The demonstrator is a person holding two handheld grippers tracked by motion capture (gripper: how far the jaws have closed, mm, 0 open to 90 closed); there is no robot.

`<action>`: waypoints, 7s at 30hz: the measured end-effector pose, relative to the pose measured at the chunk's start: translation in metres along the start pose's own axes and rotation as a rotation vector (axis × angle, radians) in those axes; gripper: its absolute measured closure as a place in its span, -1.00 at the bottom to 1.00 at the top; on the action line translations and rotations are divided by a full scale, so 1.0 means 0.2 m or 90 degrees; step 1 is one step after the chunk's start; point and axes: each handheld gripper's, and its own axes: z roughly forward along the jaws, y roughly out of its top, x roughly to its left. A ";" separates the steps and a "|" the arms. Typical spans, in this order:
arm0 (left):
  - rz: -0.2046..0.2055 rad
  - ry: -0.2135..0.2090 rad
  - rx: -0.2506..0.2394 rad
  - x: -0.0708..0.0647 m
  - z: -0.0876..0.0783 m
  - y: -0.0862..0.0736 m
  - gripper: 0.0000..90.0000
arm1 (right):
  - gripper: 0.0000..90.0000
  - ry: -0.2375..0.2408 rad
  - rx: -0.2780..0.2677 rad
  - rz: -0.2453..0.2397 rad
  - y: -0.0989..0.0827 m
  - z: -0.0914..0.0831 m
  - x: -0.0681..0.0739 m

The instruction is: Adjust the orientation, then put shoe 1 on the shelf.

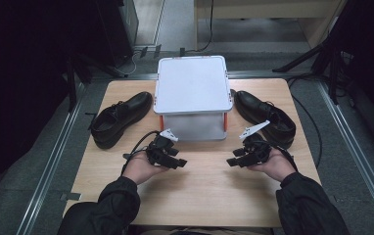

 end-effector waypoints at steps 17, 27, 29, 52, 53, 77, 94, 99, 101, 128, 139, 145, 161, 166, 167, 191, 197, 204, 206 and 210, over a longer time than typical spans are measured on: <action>-0.016 0.002 -0.015 0.05 -0.09 -0.06 -0.06 | 0.13 0.000 0.057 -0.053 0.04 0.02 0.01; -0.042 0.024 -0.018 0.11 -0.16 -0.11 -0.04 | 0.13 0.012 0.063 -0.059 0.07 0.04 0.00; -0.038 0.024 -0.015 0.11 -0.17 -0.11 -0.02 | 0.13 0.012 0.065 -0.058 0.07 0.05 0.00; -0.042 0.063 0.059 0.30 -0.42 -0.02 -0.02 | 0.10 0.022 0.090 -0.058 0.04 0.06 0.02; -0.044 0.067 0.061 0.32 -0.44 -0.03 -0.02 | 0.10 0.024 0.088 -0.058 0.04 0.06 0.02; -0.054 0.127 0.077 0.53 -0.81 0.00 0.01 | 0.06 0.021 0.080 -0.065 0.04 0.06 0.02; -0.040 0.179 0.138 0.68 -0.97 0.01 0.19 | 0.05 0.029 0.089 -0.061 0.03 0.07 0.01; -0.044 0.186 0.186 0.72 -0.93 -0.02 0.28 | 0.05 0.029 0.090 -0.060 0.02 0.07 0.01; -0.047 0.189 0.202 0.73 -0.91 -0.03 0.33 | 0.04 0.027 0.091 -0.060 0.02 0.07 0.01; -0.052 0.162 0.264 0.84 -0.75 -0.10 0.63 | 0.05 0.014 0.091 -0.043 -0.03 0.04 0.00; -0.056 0.166 0.288 0.85 -0.71 -0.12 0.82 | 0.05 0.017 0.093 -0.046 -0.03 0.04 0.00; -0.073 0.154 0.296 0.81 -0.69 -0.06 0.87 | 0.05 0.018 0.093 -0.044 -0.03 0.04 0.00; -0.220 0.144 0.260 0.64 -0.55 0.22 0.87 | 0.06 0.018 0.095 -0.043 -0.03 0.04 0.00; -0.270 0.138 0.258 0.63 -0.47 0.23 0.88 | 0.06 0.020 0.097 -0.043 -0.03 0.05 0.00; -0.270 0.141 0.257 0.62 -0.46 0.23 0.88 | 0.06 0.019 0.098 -0.044 -0.03 0.05 0.00; -0.319 0.172 0.197 0.66 -0.68 0.21 0.37 | 0.06 0.021 0.096 -0.044 -0.03 0.05 0.00; -0.364 0.200 0.170 0.72 -0.80 0.15 0.29 | 0.06 0.021 0.096 -0.052 -0.02 0.05 0.00; -0.402 0.199 0.172 0.78 -0.81 0.09 0.31 | 0.06 0.019 0.097 -0.050 -0.02 0.05 0.00; -0.408 0.199 0.169 0.79 -0.80 0.09 0.30 | 0.06 0.019 0.096 -0.052 -0.01 0.05 0.00; -0.433 0.193 0.161 0.80 -0.77 0.07 0.29 | 0.06 0.021 0.095 -0.055 -0.01 0.06 0.00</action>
